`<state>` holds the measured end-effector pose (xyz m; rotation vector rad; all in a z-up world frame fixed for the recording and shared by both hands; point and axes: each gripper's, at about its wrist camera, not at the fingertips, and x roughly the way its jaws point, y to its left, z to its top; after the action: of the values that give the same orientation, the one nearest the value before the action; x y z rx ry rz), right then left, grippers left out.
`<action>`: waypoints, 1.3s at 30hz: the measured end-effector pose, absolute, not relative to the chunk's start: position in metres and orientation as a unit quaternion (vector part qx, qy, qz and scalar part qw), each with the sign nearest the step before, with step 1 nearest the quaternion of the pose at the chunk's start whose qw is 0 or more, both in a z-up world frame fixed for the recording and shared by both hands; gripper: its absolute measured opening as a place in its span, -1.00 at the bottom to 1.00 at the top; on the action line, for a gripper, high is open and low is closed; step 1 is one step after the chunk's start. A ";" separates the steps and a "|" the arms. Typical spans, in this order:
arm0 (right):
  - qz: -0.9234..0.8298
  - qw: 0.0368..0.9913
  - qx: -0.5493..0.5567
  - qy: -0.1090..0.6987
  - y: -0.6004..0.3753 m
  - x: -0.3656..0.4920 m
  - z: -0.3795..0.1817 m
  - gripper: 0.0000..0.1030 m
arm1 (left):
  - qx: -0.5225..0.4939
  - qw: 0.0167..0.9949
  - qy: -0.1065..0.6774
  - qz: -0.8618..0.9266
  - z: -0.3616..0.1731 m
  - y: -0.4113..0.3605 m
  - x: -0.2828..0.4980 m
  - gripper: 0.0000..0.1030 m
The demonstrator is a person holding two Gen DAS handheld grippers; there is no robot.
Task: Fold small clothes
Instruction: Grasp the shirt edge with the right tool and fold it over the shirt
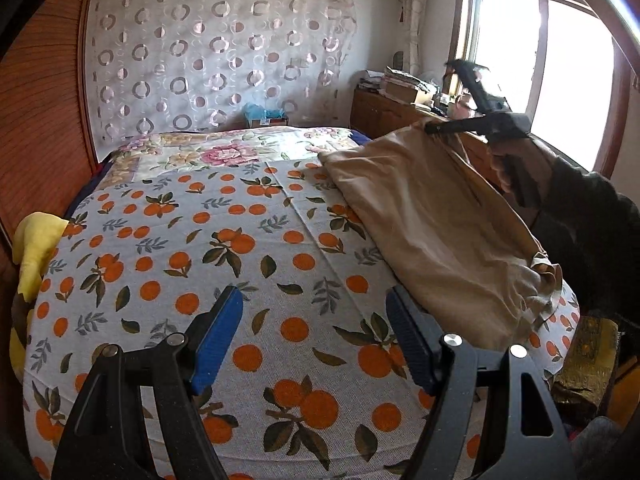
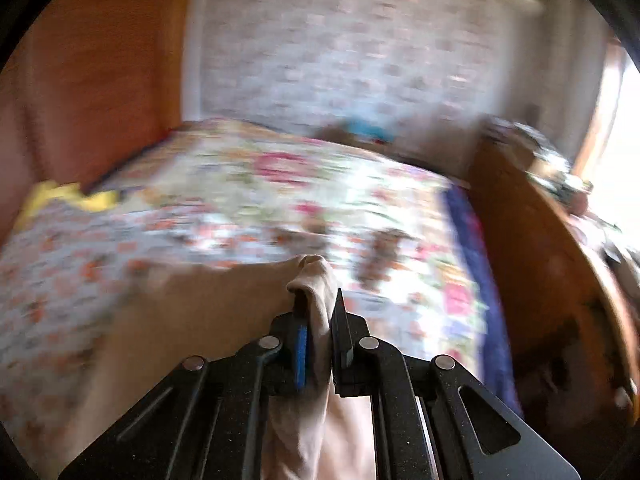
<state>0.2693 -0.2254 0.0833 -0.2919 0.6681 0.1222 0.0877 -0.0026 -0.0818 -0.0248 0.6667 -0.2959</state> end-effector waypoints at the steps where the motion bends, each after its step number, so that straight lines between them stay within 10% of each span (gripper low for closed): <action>1: 0.038 0.930 -0.136 0.338 -0.229 0.276 0.077 -0.56 | -0.010 0.934 0.327 -0.145 -0.082 -0.004 0.088 0.46; 21: 0.091 0.905 -0.107 0.401 -0.268 0.282 0.051 -0.32 | 0.002 0.927 0.334 -0.171 -0.085 -0.029 0.085 0.46; 25: 0.122 0.905 -0.105 0.393 -0.270 0.295 0.059 -0.94 | 0.006 0.924 0.338 -0.180 -0.087 -0.037 0.084 0.46; 39: 0.027 0.930 -0.083 0.356 -0.322 0.282 0.089 -0.69 | 0.021 0.919 0.341 -0.200 -0.088 -0.059 0.079 0.46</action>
<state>0.2816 -0.3221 0.0894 -0.1709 0.7286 0.0555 0.0786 -0.0591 -0.0878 0.0422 0.7006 -0.4104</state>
